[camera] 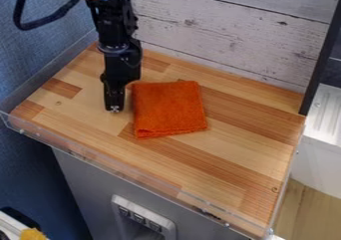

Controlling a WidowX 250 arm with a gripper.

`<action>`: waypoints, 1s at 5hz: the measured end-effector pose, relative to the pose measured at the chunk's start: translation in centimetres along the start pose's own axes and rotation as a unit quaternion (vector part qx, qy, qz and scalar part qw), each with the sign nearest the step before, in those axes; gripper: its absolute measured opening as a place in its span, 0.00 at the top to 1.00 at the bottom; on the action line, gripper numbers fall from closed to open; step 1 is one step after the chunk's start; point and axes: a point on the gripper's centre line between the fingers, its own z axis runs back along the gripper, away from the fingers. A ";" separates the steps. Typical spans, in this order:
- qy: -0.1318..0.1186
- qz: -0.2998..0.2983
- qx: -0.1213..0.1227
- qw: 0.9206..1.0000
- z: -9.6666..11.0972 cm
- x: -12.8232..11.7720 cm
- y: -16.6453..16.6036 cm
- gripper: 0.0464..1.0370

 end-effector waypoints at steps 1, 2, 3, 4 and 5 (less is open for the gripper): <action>-0.002 0.045 0.014 0.999 0.0 1.3 -0.2 0.99; -0.006 0.117 0.017 0.993 0.0 3.0 -1.2 0.99; -0.013 0.185 0.018 0.982 0.4 5.2 -2.7 0.99; -0.028 0.256 0.013 0.966 0.5 6.7 -3.4 0.99; -0.039 0.313 0.001 0.949 0.7 7.9 -4.1 0.99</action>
